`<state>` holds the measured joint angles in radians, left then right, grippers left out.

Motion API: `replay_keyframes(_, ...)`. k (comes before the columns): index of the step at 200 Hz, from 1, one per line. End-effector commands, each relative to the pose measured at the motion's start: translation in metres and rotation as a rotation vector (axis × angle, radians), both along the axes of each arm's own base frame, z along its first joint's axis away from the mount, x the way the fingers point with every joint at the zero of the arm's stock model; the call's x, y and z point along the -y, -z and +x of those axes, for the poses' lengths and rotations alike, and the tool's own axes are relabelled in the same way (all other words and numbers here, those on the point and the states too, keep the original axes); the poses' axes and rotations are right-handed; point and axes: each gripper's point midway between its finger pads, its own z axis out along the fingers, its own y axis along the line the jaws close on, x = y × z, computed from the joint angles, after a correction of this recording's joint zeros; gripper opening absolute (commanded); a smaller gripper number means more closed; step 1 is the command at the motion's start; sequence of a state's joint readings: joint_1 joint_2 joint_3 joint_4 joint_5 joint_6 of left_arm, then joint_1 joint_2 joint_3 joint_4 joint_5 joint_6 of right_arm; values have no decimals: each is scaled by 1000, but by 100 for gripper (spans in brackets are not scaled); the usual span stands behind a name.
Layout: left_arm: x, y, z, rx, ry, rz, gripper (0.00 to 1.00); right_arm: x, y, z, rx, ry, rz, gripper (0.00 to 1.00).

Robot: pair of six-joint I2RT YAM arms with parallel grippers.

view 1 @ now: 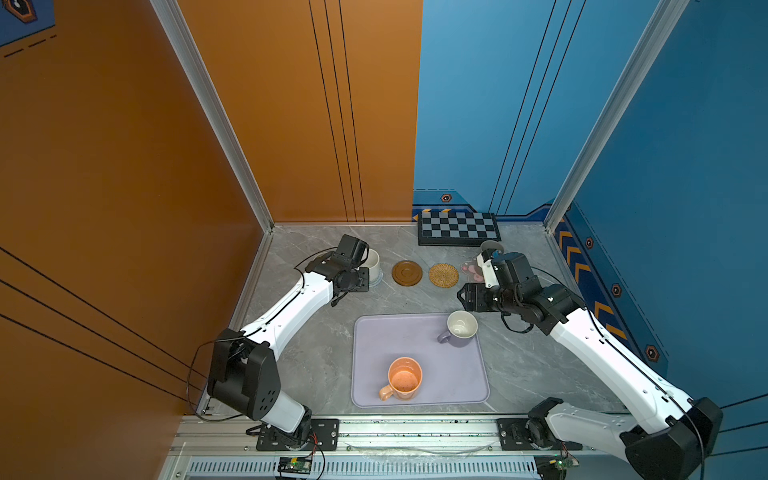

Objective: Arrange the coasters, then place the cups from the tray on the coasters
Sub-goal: 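Move the right gripper over the lavender mug while the left gripper draws back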

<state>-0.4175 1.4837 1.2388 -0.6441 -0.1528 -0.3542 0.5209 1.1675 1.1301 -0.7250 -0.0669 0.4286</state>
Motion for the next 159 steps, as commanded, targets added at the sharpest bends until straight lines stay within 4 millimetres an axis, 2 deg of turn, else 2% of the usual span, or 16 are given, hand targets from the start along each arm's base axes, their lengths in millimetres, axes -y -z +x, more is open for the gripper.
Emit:
replay_keyframes(1,1,-3,-19,6,54,17,50,3,-2,-5,-3,37,-17,78)
replay_keyframes(51,5,-13,-53,62,113,27,51,-12,-3,-17,-21,0,-32,77)
replay_keyframes(106,12,-22,-74,99,172,13,51,-12,-3,-33,-26,27,-64,77)
replay_keyframes(108,13,-23,-75,101,174,12,51,-17,-3,-37,-26,9,-64,77)
replay_keyframes(112,11,-12,-80,79,177,27,51,-19,-3,-40,-26,3,-62,77)
replay_keyframes(159,13,-9,-93,70,210,73,51,-17,1,-63,-52,31,-94,75)
